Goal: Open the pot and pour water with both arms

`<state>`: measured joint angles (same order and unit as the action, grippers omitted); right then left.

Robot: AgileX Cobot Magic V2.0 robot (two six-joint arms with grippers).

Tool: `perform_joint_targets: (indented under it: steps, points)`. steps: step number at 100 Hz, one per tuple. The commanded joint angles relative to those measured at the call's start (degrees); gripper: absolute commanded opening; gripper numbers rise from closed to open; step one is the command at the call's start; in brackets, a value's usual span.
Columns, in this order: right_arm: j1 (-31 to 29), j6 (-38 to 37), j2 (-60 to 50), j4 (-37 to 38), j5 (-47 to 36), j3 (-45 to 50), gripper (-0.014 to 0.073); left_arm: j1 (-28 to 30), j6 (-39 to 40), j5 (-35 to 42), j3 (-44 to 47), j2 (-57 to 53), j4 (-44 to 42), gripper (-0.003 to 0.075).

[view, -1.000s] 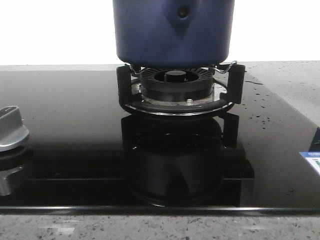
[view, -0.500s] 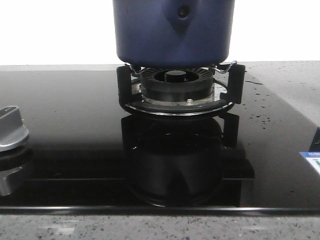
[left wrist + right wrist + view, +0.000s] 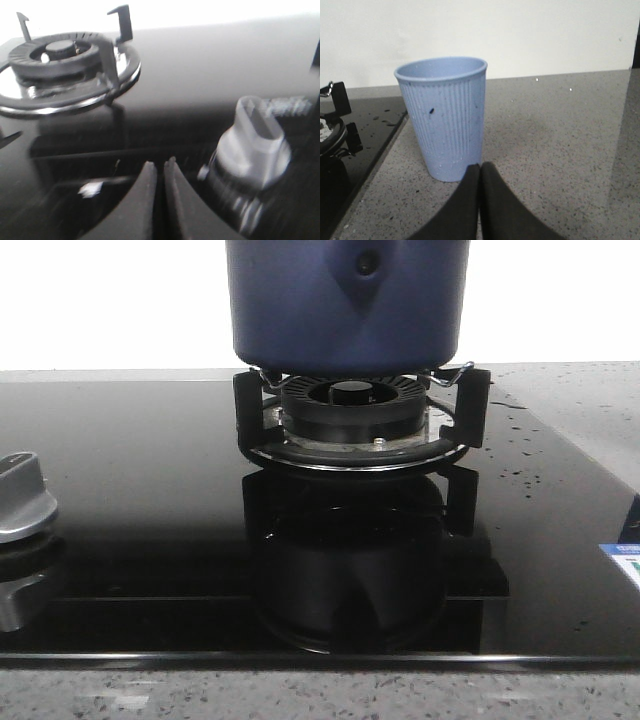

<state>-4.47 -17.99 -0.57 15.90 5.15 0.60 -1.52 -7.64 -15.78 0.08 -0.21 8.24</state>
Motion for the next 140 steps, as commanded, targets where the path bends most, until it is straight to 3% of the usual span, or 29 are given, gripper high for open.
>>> perform_joint_targets:
  steps: [1, 16, 41, 68, 140]
  points:
    - [-0.3, 0.5, -1.1, 0.8, -5.2, 1.7, -0.0064, 0.1, 0.5, 10.0, 2.6, -1.7, 6.7, -0.0020]
    - [-0.3, 0.5, -1.1, 0.8, -4.8, 1.7, -0.0064, 0.1, 0.5, 16.7, 2.6, -1.7, 17.3, -0.0020]
    - [-0.3, 0.5, -1.1, 0.8, -4.7, 1.7, -0.0064, 0.1, 0.5, 16.8, 2.6, -1.7, 18.3, -0.0020]
    - [-0.3, 0.5, -1.1, 0.8, -6.4, 1.7, -0.0064, 0.1, 0.5, 16.8, 2.6, -1.7, 29.7, -0.0020]
    - [-0.3, 0.5, -1.1, 0.8, -6.4, 1.7, -0.0064, 0.1, 0.5, 16.6, 2.6, -1.7, 31.3, -0.0020]
